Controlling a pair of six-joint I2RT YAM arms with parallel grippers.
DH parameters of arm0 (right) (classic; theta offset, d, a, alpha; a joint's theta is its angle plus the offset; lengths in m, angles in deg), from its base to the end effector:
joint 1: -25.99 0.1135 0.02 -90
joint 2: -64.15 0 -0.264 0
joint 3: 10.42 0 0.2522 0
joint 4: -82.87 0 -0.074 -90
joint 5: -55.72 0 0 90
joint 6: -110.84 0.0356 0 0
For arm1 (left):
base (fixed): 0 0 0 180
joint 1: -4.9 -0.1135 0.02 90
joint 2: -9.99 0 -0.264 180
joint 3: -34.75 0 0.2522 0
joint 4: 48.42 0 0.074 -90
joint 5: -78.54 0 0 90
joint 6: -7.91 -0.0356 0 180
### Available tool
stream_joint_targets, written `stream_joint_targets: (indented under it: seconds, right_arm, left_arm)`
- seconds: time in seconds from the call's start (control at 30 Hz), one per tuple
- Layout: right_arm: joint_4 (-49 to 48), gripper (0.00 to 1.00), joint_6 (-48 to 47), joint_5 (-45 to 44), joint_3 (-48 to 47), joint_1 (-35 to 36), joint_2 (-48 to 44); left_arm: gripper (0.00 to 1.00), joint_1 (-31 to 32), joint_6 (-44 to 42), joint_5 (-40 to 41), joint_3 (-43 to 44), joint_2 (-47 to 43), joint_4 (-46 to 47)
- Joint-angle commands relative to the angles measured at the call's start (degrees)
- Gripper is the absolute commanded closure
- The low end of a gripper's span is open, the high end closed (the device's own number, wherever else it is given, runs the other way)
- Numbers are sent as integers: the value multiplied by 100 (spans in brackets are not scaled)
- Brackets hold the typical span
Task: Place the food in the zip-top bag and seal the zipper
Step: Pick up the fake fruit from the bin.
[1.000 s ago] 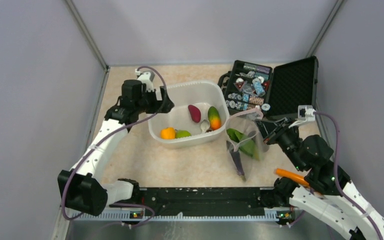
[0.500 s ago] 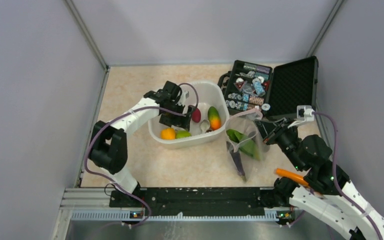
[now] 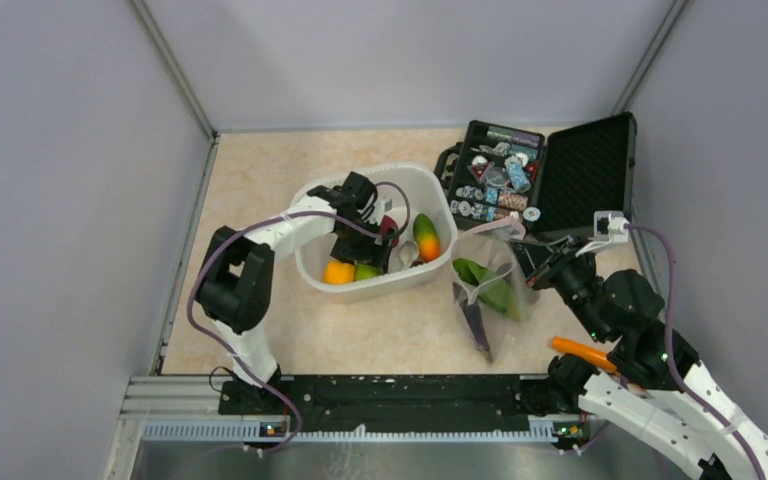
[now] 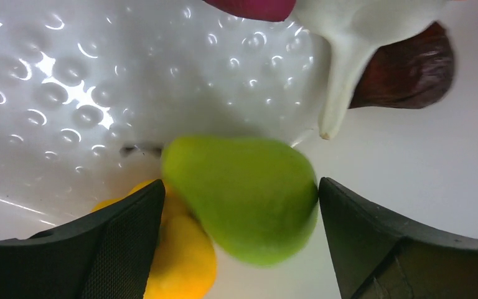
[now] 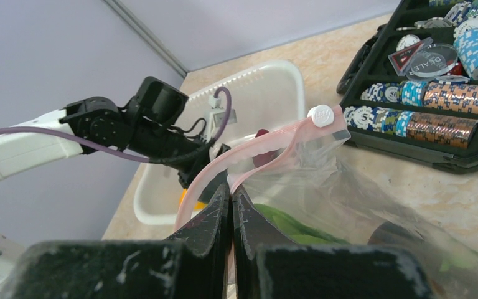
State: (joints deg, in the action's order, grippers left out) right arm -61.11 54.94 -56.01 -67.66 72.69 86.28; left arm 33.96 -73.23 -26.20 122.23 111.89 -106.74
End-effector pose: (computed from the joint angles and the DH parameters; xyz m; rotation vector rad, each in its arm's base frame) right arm 0.0705 0.0556 0.3563 0.1260 1.6386 0.7941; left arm 0.3023 -0.1783 0.2055 0.5645 2.8443 -0.4976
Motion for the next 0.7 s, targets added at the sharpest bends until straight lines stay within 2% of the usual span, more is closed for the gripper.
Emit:
stream_joint_targets:
  seconds: [0.0,0.17,0.3,0.4,0.47,0.53,0.6,0.67]
  right_arm:
    - [-294,100,8,-52,-1,12,-26]
    - [-338,100,17,-76,39,8,-30]
    - [-360,100,33,-44,42,7,-16]
    - [-308,100,33,-70,25,10,-23]
    - [-291,100,34,-93,16,8,-25]
    - [-313,100,34,-84,20,8,-23]
    - [-337,100,41,-74,32,12,-16]
    - [-346,100,49,-67,42,6,-15]
  left_arm:
    - [10,84,-90,178,35,338,-222]
    - [11,95,-82,30,22,363,-33]
    - [30,104,-104,112,62,453,-105]
    - [32,103,-103,136,35,412,-149]
    - [40,104,-99,134,20,286,-147]
    - [43,106,-79,185,37,202,-139]
    - [54,107,-65,171,75,79,-124]
    - [74,105,-57,112,111,-68,-67]
